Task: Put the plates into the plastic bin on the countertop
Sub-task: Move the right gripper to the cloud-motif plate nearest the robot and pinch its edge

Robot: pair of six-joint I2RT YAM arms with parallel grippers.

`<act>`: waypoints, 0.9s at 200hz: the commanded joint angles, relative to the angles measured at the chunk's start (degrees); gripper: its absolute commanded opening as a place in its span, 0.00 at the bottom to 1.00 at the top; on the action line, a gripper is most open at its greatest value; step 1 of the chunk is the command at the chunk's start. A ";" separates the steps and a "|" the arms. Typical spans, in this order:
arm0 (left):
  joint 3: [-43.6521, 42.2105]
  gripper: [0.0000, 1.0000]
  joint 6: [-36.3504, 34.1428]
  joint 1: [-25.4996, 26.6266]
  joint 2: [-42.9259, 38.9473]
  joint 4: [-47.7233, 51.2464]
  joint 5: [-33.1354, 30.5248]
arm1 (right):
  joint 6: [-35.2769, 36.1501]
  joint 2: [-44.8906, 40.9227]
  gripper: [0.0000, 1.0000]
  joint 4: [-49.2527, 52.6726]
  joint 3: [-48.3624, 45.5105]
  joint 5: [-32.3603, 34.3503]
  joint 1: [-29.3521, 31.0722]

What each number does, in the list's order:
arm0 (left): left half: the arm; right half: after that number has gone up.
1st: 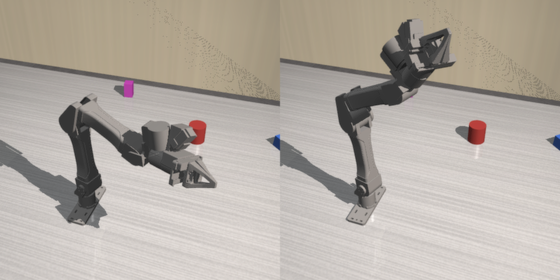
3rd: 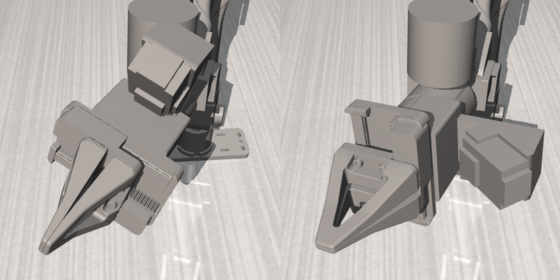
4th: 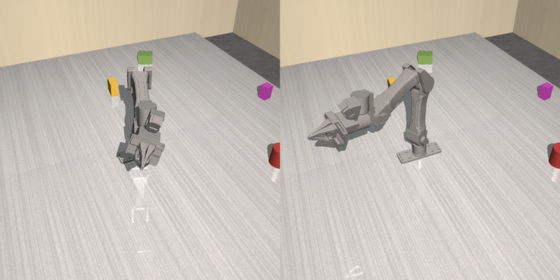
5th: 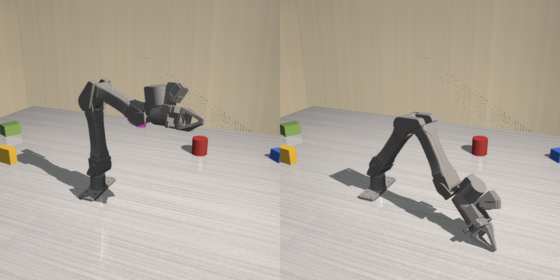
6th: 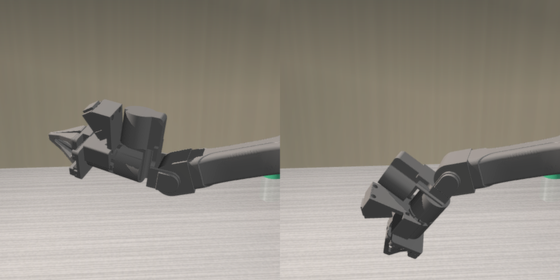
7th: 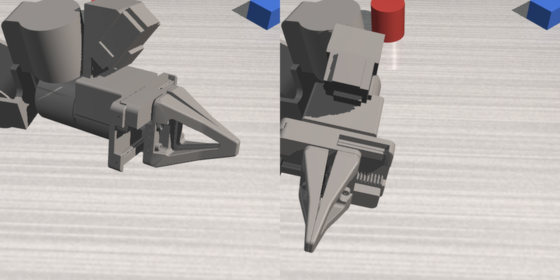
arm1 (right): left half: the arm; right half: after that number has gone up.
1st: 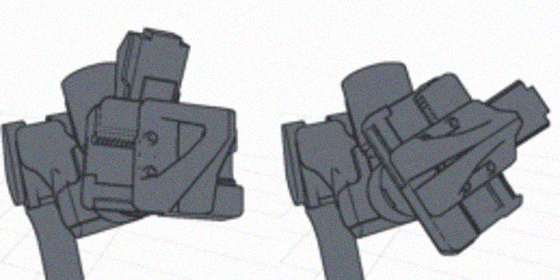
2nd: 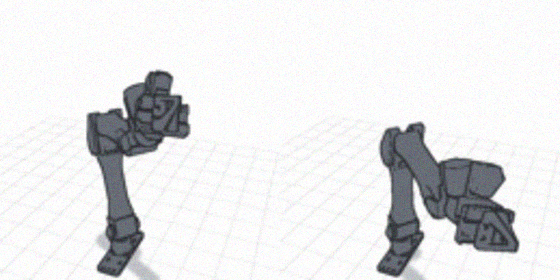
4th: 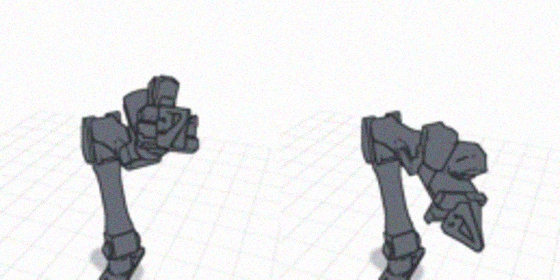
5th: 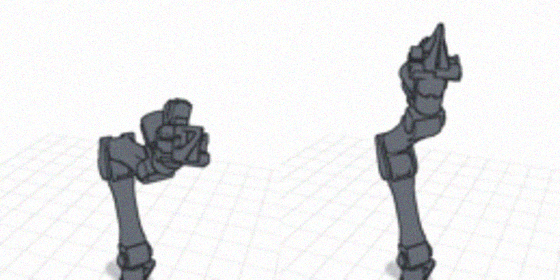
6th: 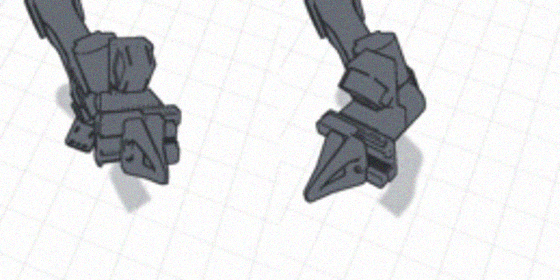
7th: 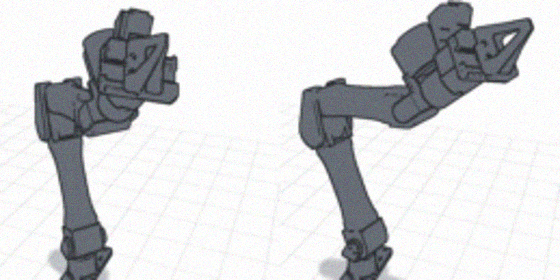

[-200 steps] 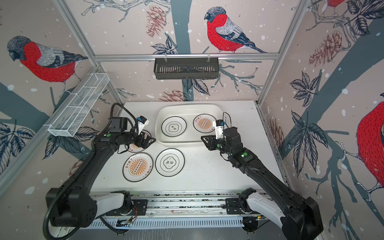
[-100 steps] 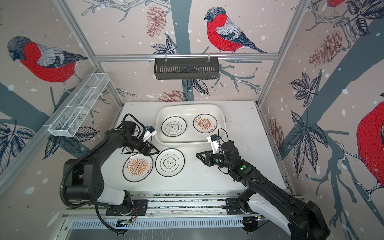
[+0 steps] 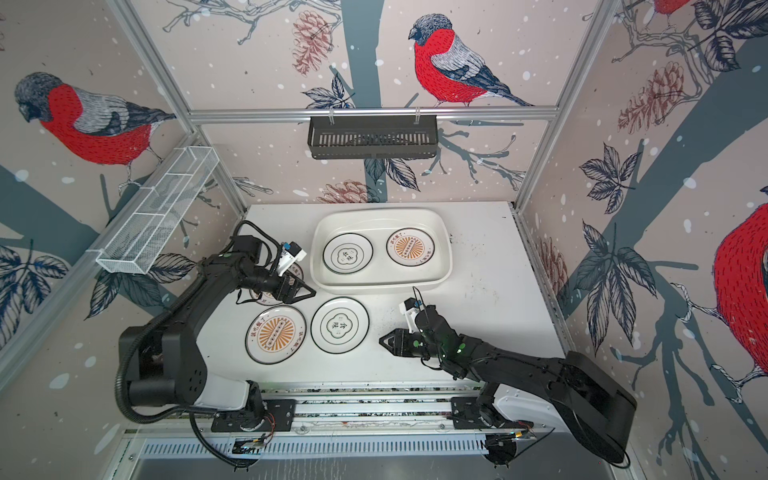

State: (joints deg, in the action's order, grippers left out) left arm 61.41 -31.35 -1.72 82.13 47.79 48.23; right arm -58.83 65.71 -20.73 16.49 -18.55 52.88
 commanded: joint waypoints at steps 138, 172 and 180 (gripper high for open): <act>3.21 0.88 6.35 -0.12 -8.38 -2.67 5.52 | -10.51 27.46 0.32 -27.59 4.98 6.95 3.93; 2.45 0.89 6.47 -0.04 -8.73 -3.02 6.13 | -11.57 30.85 0.31 -27.72 6.92 7.19 3.94; 2.32 0.88 6.45 0.02 -8.82 -3.21 6.26 | -11.95 31.67 0.31 -27.44 7.38 7.34 3.94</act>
State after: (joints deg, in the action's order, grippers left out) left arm 64.18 -24.40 -1.76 73.80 45.32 52.53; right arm -69.23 95.57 -46.59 22.61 -11.79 56.66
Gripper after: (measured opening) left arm 0.886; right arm 0.310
